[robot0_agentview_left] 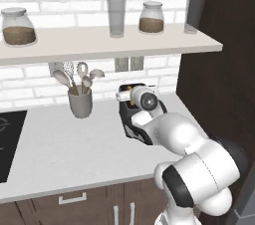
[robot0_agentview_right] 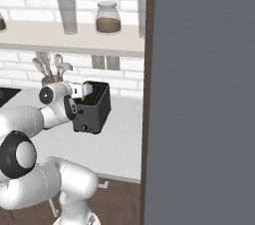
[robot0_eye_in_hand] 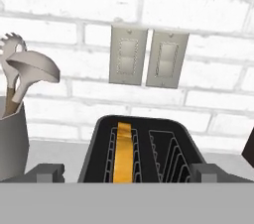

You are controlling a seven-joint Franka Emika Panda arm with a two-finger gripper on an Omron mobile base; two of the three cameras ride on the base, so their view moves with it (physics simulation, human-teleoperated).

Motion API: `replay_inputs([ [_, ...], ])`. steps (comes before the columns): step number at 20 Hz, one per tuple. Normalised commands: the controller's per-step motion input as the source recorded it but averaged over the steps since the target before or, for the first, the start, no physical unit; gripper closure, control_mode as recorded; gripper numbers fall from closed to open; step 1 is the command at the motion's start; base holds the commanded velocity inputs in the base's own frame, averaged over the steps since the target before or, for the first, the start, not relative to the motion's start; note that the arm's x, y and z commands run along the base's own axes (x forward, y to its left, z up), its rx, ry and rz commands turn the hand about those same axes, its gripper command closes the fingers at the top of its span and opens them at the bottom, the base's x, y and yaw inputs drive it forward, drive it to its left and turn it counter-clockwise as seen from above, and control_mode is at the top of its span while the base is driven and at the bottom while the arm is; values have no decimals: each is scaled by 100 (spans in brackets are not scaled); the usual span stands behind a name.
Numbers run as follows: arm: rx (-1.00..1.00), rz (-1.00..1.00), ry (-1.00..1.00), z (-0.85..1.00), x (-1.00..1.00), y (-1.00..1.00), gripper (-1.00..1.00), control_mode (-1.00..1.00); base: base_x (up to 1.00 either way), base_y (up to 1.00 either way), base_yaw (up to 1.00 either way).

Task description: Start the toaster. Once the lever pops up, take the bread to the plate on the dining counter.

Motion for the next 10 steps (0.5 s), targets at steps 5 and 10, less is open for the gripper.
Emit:
replay_inputs([
  [5,0,0,0,-11,13,0,-100,-100,0,0,0],
  [10,0,0,0,-12,15,0,-100,-100,0,0,0],
])
